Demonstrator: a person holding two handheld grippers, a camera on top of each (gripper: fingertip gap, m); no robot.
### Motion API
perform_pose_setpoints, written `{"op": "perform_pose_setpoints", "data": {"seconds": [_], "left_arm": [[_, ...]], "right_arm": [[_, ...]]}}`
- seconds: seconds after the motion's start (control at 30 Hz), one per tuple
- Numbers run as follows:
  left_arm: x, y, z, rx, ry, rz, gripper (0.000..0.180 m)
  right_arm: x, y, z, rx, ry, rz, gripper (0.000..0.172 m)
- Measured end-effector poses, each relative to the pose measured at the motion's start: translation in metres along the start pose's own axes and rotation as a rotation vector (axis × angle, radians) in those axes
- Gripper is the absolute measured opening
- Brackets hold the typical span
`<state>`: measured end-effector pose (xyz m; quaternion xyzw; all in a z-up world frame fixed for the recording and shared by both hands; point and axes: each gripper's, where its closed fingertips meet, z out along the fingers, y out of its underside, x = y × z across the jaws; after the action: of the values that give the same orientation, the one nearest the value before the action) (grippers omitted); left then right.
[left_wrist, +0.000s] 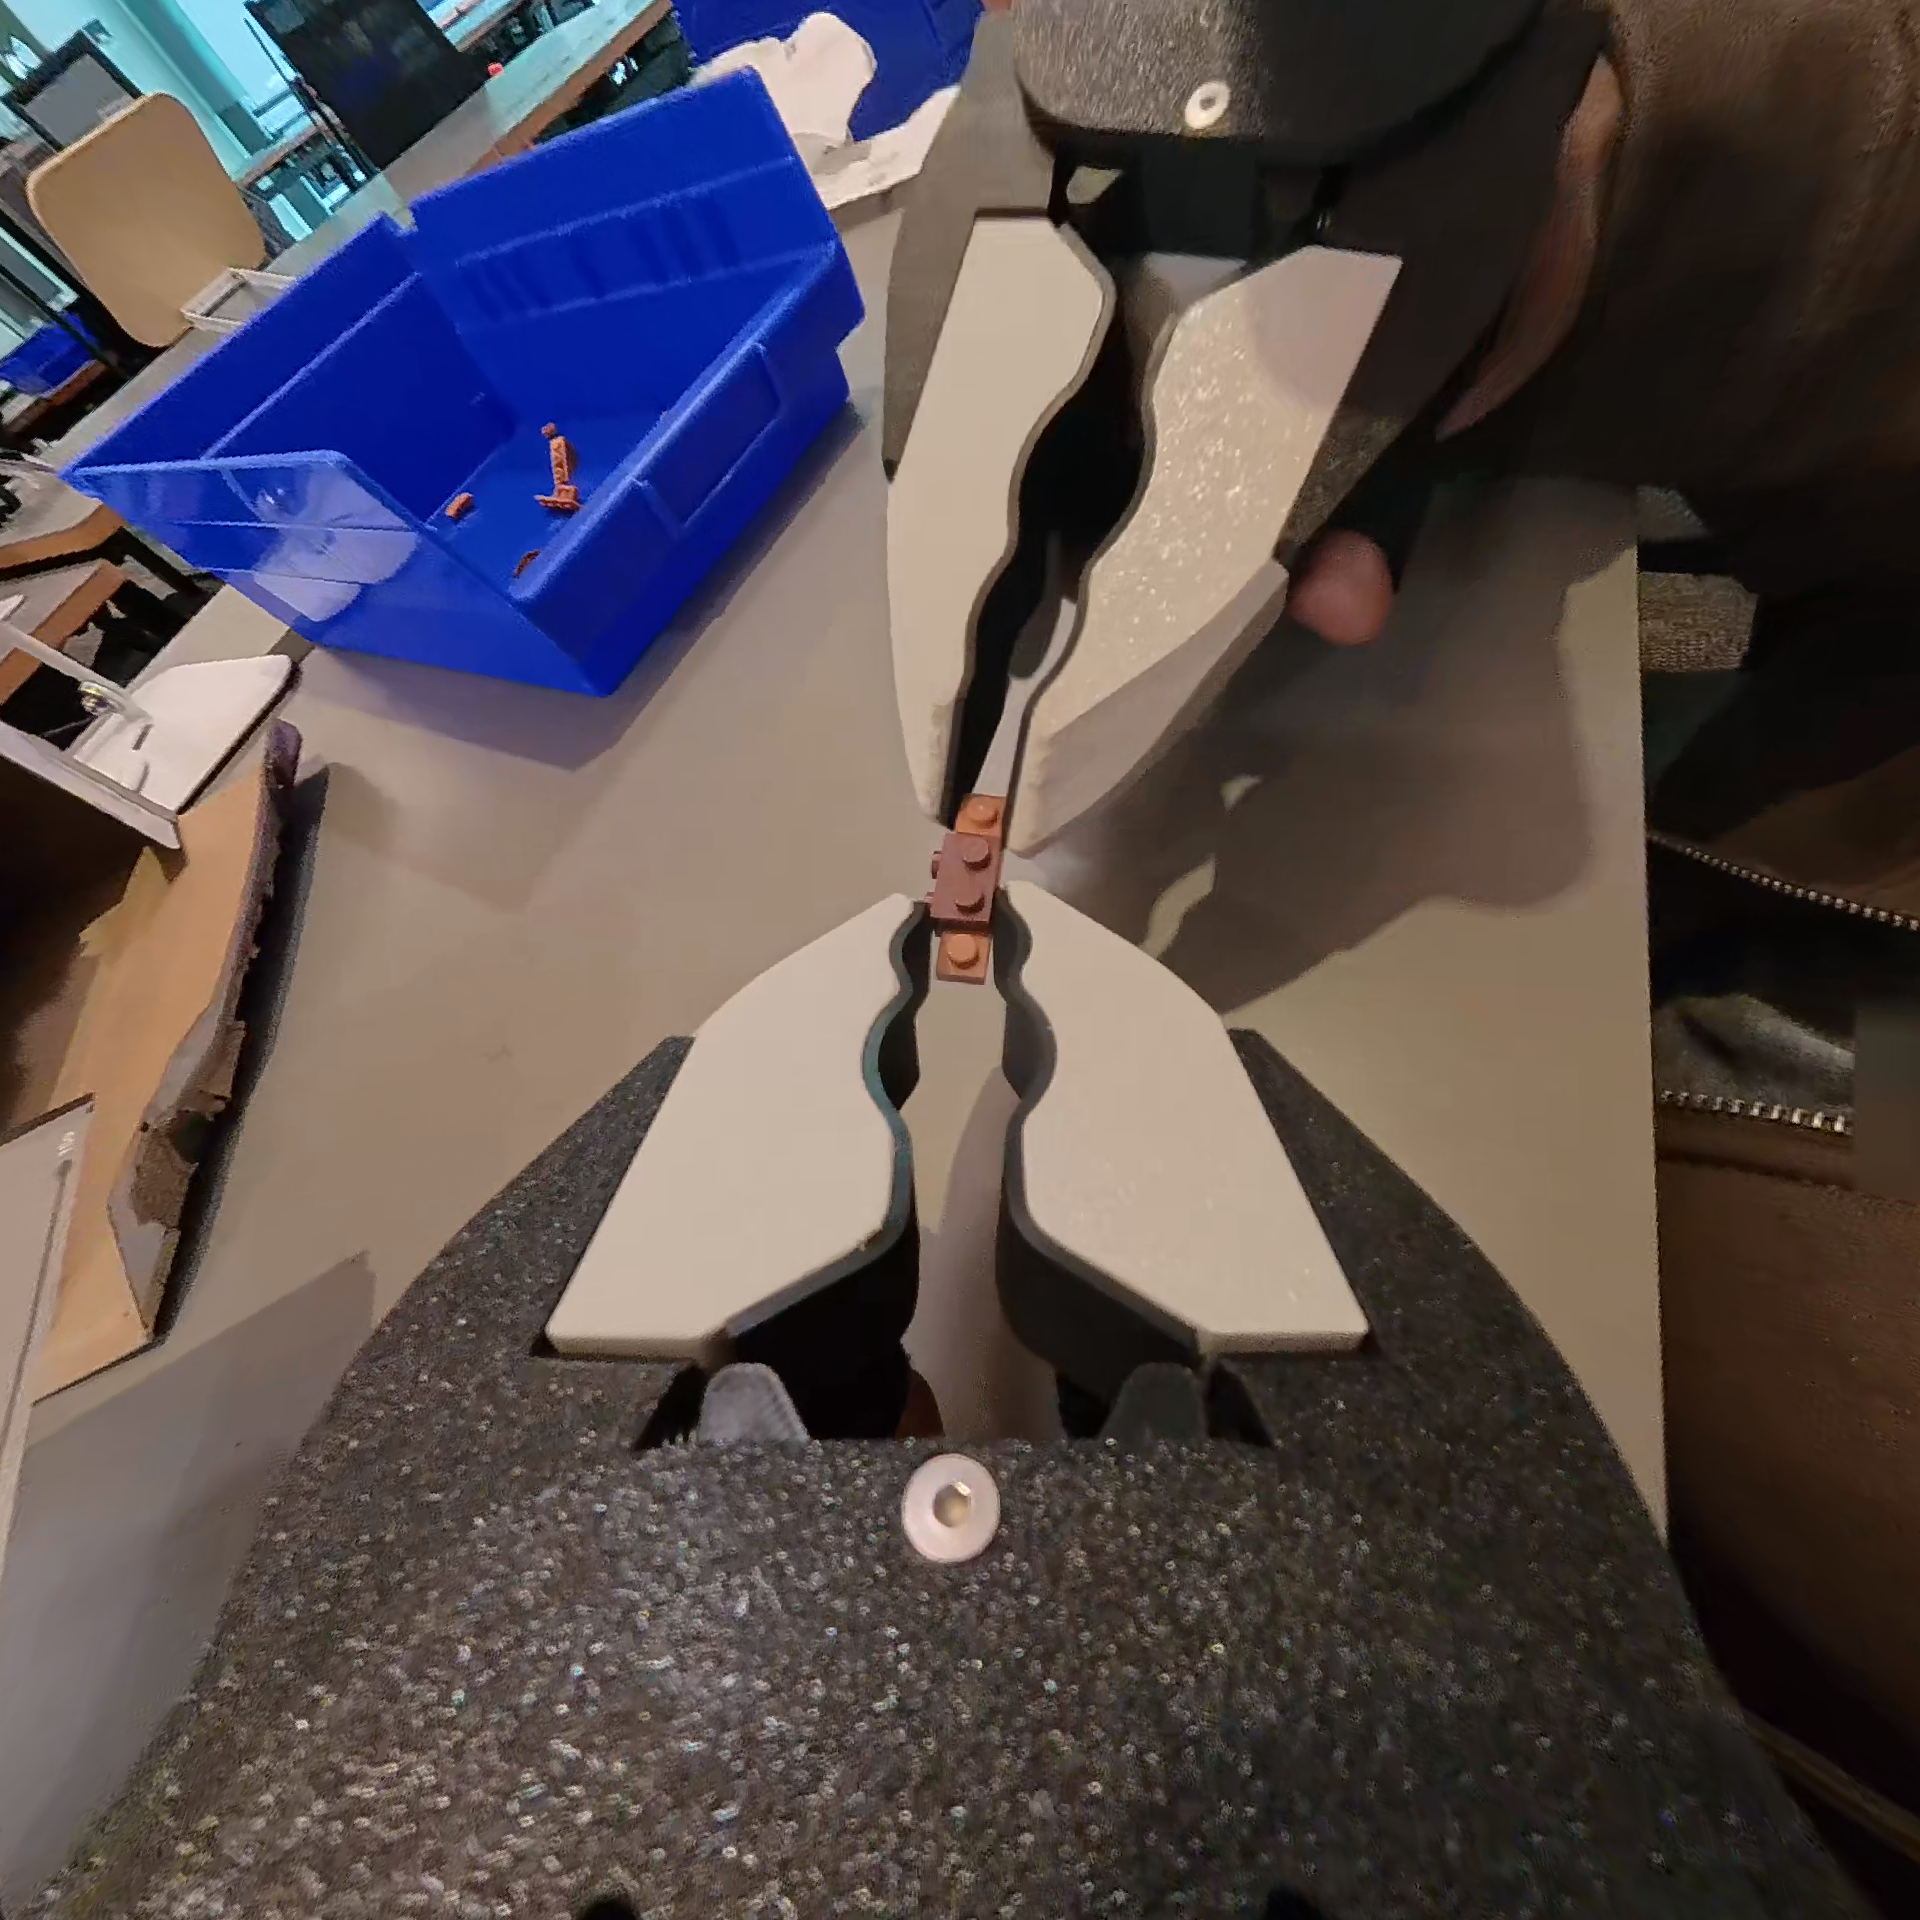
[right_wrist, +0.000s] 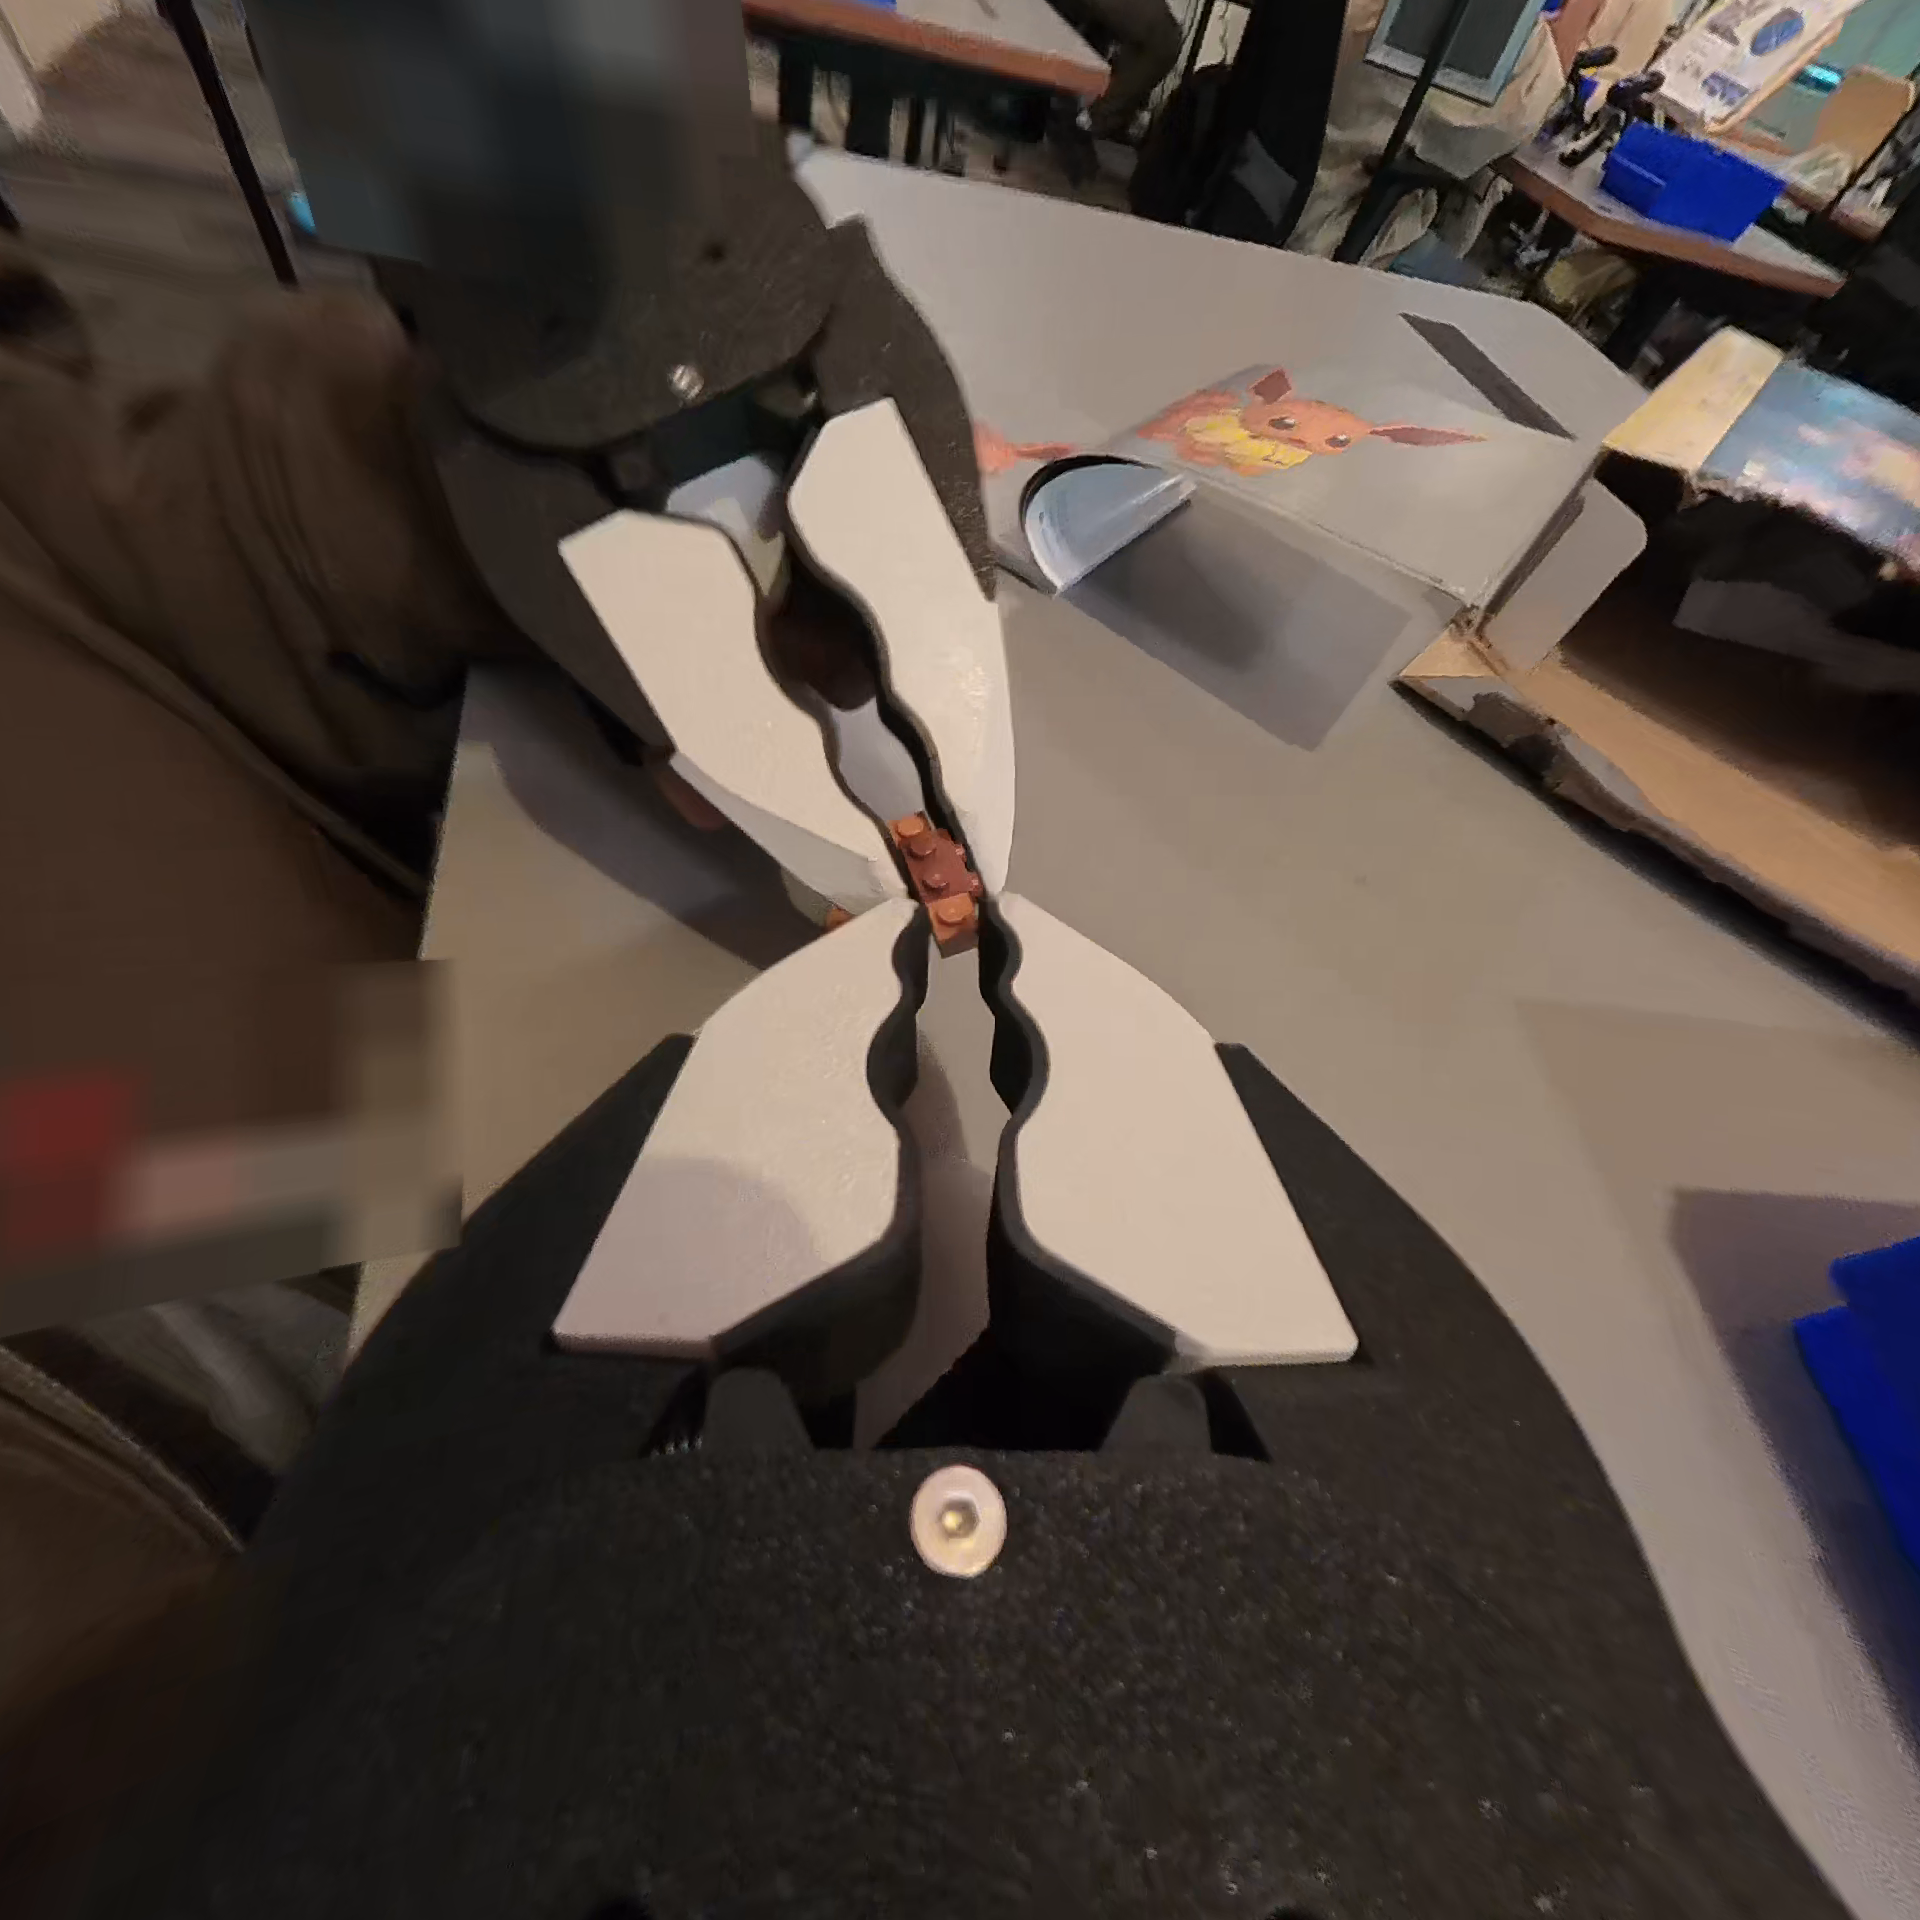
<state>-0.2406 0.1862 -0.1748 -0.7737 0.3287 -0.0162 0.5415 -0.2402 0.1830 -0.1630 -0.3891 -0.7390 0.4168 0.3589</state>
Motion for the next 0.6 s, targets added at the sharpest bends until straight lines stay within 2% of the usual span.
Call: {"op": "perform_pose_setpoints", "data": {"seconds": [0.17,0.6], "left_arm": [[-0.006,-0.005,-0.003,0.031,-0.037,0.0,0.011],[-0.017,-0.001,0.0,-0.034,-0.177,0.161,0.011]], "right_arm": [[0.005,-0.008,-0.001,0.082,-0.058,0.229,0.008],[0.012,-0.011,0.001,0.123,-0.119,0.48,0.008]]}}
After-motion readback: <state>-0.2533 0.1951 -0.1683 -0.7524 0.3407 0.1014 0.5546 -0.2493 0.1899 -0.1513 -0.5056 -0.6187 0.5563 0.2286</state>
